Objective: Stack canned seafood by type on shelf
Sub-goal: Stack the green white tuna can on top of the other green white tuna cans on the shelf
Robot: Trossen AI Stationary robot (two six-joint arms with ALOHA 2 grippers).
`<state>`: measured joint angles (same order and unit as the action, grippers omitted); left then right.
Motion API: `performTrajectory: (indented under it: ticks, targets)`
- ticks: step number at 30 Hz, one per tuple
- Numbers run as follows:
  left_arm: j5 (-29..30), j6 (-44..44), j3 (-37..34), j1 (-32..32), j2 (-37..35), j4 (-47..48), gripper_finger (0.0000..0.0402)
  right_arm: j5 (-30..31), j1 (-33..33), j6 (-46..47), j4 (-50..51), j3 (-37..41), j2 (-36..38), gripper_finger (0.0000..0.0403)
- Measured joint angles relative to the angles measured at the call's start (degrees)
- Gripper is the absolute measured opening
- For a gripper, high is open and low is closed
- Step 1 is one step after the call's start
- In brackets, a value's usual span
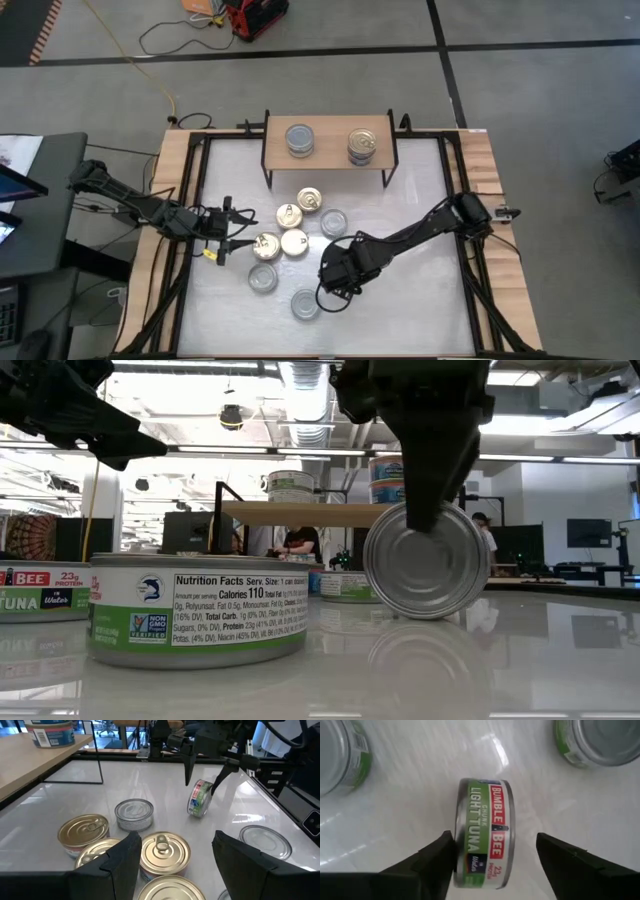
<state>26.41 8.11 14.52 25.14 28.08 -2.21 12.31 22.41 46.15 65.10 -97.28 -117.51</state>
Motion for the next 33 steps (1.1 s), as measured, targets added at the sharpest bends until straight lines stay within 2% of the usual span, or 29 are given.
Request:
performTrajectory:
  ticks: [9,14,17,20,24,33]
  targets:
    - [-0.02,0.03,0.00,-0.01,-0.02,-0.07,0.0233,-0.21,0.94,-1.59,-2.60,2.98,0.00,0.0160]
    - [-0.04,-0.33,0.00,-0.01,0.00,-0.37,0.0233,-0.12,0.90,-4.07,-2.59,3.02,0.11,0.0160]
    - [-0.21,-3.60,-0.02,0.03,-0.70,-3.51,0.0233,1.56,0.90,-5.98,-2.45,3.07,0.62,0.0160]
    - [-1.51,-5.87,-0.02,0.54,-2.84,-6.81,0.0233,6.08,1.20,-8.29,-2.37,3.05,1.77,0.0168]
    - [-3.08,-6.37,-0.02,0.62,-5.05,-6.34,0.0233,13.65,1.66,-14.02,-2.41,3.05,3.35,0.0169]
    - [-0.30,-8.63,-0.04,0.62,-5.38,-4.98,0.0233,30.70,0.61,-34.02,-8.50,3.05,7.31,0.0168]
